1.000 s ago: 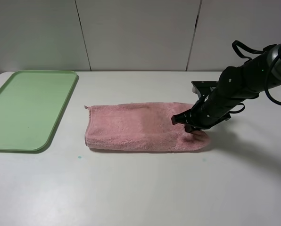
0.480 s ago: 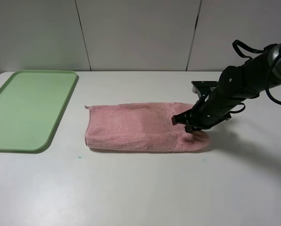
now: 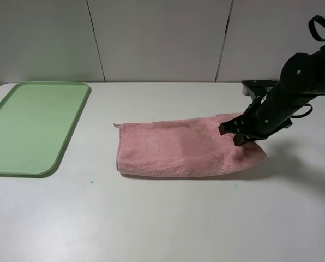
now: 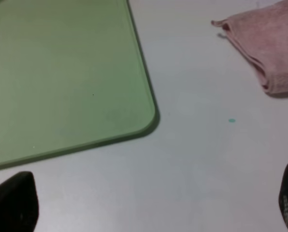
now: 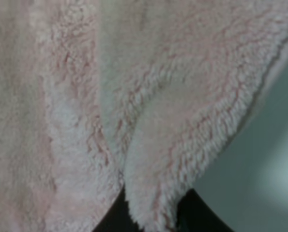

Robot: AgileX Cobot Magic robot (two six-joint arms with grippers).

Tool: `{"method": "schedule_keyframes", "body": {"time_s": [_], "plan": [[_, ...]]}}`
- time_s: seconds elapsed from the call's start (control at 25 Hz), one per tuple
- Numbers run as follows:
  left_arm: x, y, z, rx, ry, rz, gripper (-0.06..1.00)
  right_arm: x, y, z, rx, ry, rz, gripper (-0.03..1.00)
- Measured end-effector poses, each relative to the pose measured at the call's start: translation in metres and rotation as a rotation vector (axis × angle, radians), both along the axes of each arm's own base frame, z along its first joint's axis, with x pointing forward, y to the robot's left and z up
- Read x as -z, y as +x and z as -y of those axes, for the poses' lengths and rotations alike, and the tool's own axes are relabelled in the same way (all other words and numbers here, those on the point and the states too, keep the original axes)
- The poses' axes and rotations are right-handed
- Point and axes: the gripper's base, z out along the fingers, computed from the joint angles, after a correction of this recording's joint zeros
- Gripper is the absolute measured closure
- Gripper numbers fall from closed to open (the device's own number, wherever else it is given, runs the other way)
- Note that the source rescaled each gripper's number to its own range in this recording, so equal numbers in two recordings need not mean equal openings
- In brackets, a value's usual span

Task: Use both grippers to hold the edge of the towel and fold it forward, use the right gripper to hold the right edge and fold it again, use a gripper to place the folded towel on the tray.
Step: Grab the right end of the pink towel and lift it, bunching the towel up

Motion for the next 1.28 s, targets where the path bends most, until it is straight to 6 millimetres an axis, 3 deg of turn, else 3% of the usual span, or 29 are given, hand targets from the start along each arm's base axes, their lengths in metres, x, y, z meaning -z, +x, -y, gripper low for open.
{"method": "schedule_keyframes", "body": {"time_s": [0.76, 1.28], "plan": [[0.0, 0.0, 0.0, 0.0, 0.0, 0.0, -0.05, -0.028, -0.005, 0.095, 0.164, -0.119, -0.035, 0.89], [0.0, 0.0, 0.0, 0.0, 0.0, 0.0, -0.05, -0.035, -0.012, 0.104, 0.184, -0.167, -0.069, 0.89]]}}
